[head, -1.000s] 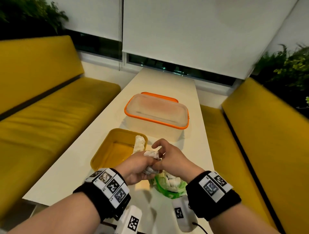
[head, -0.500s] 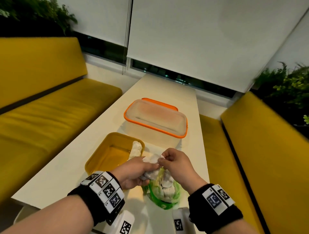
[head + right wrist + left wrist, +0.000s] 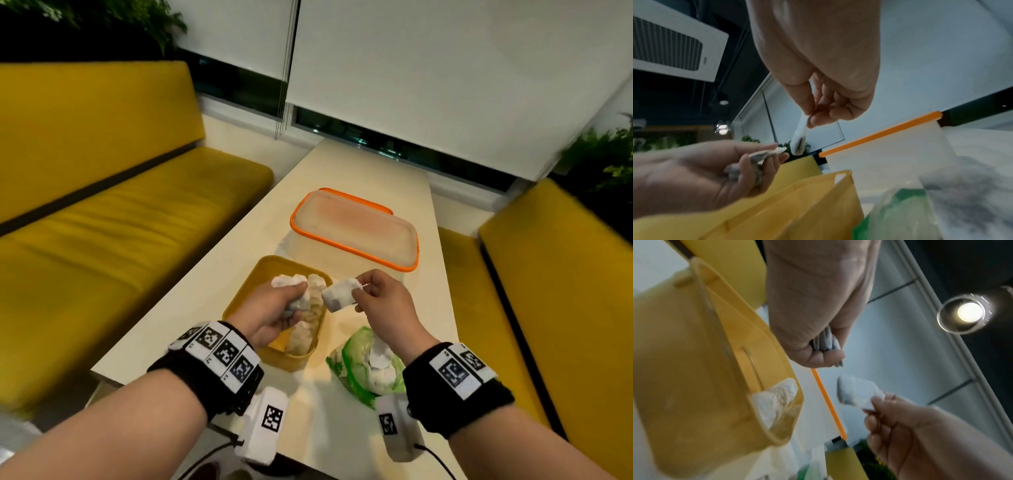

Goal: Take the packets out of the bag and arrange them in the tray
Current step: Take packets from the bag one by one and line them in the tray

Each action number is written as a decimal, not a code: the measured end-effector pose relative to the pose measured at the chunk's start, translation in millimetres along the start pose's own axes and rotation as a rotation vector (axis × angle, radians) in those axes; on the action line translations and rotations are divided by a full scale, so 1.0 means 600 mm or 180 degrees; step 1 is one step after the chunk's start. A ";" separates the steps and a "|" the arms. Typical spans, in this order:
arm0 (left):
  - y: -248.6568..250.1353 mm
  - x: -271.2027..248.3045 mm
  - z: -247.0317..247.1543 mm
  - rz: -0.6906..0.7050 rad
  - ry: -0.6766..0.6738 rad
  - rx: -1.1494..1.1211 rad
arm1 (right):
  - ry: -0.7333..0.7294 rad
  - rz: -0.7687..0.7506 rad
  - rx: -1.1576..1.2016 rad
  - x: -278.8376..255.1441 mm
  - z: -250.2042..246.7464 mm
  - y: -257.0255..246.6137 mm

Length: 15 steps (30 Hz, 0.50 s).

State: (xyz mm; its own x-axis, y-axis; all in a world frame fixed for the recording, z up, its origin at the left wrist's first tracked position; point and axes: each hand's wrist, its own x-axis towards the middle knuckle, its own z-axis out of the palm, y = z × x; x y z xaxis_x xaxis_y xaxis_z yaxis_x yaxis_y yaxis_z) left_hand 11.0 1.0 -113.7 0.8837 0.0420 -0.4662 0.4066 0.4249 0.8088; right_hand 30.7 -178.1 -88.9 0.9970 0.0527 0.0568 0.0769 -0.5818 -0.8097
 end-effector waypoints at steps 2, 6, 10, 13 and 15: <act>0.015 0.006 -0.018 -0.0011 0.0231 -0.0340 | -0.0194 -0.0058 -0.0348 0.002 0.023 0.001; 0.018 0.014 -0.048 0.0013 0.0241 -0.0311 | -0.0560 -0.0216 -0.0908 0.001 0.070 0.003; 0.006 0.024 -0.069 -0.0053 0.0254 -0.0017 | -0.0995 -0.0142 -0.1484 -0.003 0.102 0.005; 0.000 0.032 -0.075 -0.0010 0.0249 0.0160 | -0.1101 -0.0083 -0.2153 -0.008 0.117 0.008; -0.002 0.036 -0.077 0.0015 0.0206 0.0275 | -0.1051 -0.0192 -0.2610 -0.011 0.124 0.011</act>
State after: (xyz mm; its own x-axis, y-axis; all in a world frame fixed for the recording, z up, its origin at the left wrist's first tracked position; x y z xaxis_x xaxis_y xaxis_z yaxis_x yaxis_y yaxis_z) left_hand 18.8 43.2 -141.0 0.8700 0.1034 -0.4821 0.4233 0.3451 0.8377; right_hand 24.0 -121.8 -137.9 0.9471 0.2600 -0.1881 0.2384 -0.9624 -0.1300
